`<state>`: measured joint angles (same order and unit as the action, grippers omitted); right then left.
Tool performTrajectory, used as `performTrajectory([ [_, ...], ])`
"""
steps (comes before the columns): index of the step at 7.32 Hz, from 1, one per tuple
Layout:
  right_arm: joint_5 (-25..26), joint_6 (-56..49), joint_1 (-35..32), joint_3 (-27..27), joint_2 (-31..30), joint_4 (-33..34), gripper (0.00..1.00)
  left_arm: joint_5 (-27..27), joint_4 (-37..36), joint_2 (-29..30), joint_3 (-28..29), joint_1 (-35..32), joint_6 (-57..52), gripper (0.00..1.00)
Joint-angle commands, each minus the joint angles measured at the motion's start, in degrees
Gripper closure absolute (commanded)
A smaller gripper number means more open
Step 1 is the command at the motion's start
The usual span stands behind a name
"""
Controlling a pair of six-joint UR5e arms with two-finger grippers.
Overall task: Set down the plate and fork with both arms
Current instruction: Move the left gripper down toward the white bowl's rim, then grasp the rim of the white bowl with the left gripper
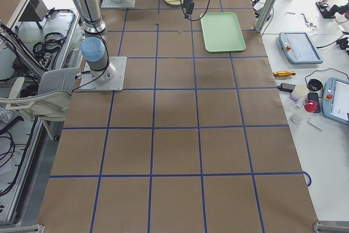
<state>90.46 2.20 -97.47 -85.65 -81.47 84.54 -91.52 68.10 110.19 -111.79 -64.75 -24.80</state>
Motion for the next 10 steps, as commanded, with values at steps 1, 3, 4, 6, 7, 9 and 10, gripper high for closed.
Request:
performTrajectory([
  [1,0.07,0.00,0.00,0.04,0.00,0.10,0.00,0.11,0.01,0.03,1.31,-0.03,-0.42,1.00],
  [3,0.07,0.00,0.00,0.04,0.00,0.10,0.00,4.12,2.37,-0.58,4.64,0.06,-0.34,1.00],
  [4,0.07,0.00,0.00,0.04,0.00,0.10,0.00,5.11,5.86,-0.68,7.18,0.06,-0.34,1.00],
  [6,0.07,0.00,0.00,-0.04,0.00,0.10,0.00,8.98,12.47,-0.24,12.28,0.50,-0.25,1.00],
  [7,0.07,0.00,0.00,-0.04,0.00,0.01,0.00,10.56,13.27,-0.24,13.35,0.50,-0.25,1.00],
  [9,0.15,0.00,0.00,0.04,0.00,0.10,0.00,15.82,13.28,0.37,16.76,-2.38,0.45,1.00],
  [10,0.07,-0.09,0.00,0.04,0.00,0.10,0.00,18.02,13.11,0.73,18.87,-5.88,1.24,1.00],
])
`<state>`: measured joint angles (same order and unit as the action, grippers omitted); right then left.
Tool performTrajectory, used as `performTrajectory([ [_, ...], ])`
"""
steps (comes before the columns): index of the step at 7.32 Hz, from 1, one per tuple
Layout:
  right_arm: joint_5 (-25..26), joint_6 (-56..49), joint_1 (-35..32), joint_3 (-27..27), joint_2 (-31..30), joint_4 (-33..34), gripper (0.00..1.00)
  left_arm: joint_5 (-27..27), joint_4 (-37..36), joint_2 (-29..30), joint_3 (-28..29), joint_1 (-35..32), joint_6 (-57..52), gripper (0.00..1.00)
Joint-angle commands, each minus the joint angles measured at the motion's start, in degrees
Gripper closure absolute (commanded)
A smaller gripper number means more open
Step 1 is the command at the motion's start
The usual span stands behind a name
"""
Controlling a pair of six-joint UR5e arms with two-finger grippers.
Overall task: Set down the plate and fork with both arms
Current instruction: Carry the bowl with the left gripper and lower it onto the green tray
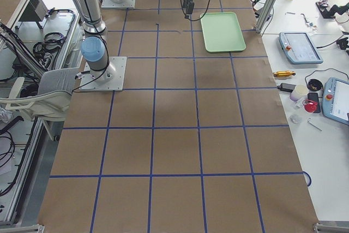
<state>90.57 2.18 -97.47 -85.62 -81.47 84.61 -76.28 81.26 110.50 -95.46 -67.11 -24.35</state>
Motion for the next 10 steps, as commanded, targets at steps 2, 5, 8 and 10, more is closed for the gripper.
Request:
performTrajectory([
  [2,0.05,-0.07,0.09,0.01,0.00,0.03,0.00,9.80,-0.84,4.44,8.59,-10.11,8.94,1.00],
  [5,0.49,-0.07,0.09,0.01,0.00,-0.06,0.00,11.06,-3.83,15.59,21.32,-18.21,19.49,1.00],
  [8,0.31,-0.07,0.00,-0.07,0.00,-0.15,0.00,11.16,-5.32,25.43,32.23,-22.09,25.84,1.00],
  [10,0.31,-0.07,0.00,-0.07,0.00,-0.06,0.00,11.07,-5.93,28.36,33.59,-23.32,25.41,1.00],
])
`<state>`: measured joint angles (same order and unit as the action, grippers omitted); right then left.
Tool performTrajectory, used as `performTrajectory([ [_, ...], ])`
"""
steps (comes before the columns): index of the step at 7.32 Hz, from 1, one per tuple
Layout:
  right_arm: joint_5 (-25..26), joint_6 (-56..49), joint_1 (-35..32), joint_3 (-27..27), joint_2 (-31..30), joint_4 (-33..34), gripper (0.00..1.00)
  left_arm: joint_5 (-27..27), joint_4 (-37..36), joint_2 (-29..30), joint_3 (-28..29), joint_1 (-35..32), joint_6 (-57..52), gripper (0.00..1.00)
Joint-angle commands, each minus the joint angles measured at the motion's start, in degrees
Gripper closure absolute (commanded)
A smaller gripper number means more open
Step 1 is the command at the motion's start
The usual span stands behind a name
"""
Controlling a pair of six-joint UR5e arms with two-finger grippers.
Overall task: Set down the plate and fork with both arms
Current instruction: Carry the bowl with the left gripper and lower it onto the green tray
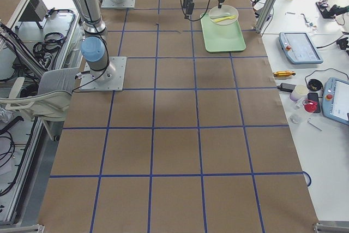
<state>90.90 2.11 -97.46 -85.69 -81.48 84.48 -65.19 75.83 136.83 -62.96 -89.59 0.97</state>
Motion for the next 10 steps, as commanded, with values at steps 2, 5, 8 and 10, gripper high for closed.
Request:
performTrajectory([
  [2,-0.02,0.00,-0.01,0.08,0.00,0.25,0.00,0.06,-0.77,2.30,0.82,-2.42,0.09,1.00],
  [5,-0.02,0.00,-0.01,0.08,0.00,1.39,0.00,-0.11,-1.21,3.26,0.47,-3.22,-1.49,1.00],
  [8,-0.29,-0.09,-0.01,0.78,0.09,4.88,0.00,-0.55,-8.31,1.43,-4.26,-3.66,-2.55,0.03],
  [10,-0.02,-0.53,-0.01,0.96,0.87,7.52,0.00,-2.03,-7.37,-2.43,-5.07,-3.05,-2.11,0.00],
])
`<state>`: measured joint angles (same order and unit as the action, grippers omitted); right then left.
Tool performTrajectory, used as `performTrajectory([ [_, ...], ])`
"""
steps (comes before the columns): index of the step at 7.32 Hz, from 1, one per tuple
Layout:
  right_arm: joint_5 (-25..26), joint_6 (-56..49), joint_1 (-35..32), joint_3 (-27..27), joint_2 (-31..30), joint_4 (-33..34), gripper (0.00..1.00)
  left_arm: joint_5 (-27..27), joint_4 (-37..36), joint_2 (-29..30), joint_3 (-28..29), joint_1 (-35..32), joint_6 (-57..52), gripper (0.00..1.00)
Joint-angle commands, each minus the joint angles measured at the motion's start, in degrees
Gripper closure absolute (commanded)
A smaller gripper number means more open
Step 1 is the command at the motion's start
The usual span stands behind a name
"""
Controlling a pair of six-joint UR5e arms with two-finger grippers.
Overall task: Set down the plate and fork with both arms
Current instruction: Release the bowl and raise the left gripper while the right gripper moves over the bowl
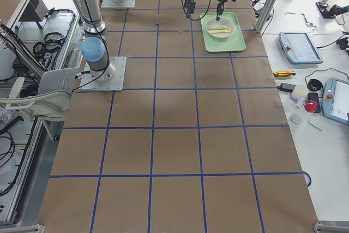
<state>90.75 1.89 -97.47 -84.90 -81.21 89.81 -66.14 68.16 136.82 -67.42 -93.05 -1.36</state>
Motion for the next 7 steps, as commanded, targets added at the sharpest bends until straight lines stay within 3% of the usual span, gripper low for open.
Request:
performTrajectory([
  [1,0.13,0.13,0.00,0.26,2.96,8.47,0.00,-7.79,5.26,-6.44,-0.87,0.84,0.22,0.00],
  [3,-0.39,0.14,0.00,0.96,6.48,15.18,0.00,-17.76,18.70,-15.58,-1.04,1.55,1.44,0.00],
  [5,-0.75,0.14,-0.26,2.89,11.57,18.44,0.00,-18.41,29.51,-22.27,-1.22,3.82,3.91,0.00],
  [7,-1.71,-0.21,-1.84,3.60,17.80,26.95,0.09,-19.99,34.40,-27.38,-4.62,4.28,3.74,0.00],
])
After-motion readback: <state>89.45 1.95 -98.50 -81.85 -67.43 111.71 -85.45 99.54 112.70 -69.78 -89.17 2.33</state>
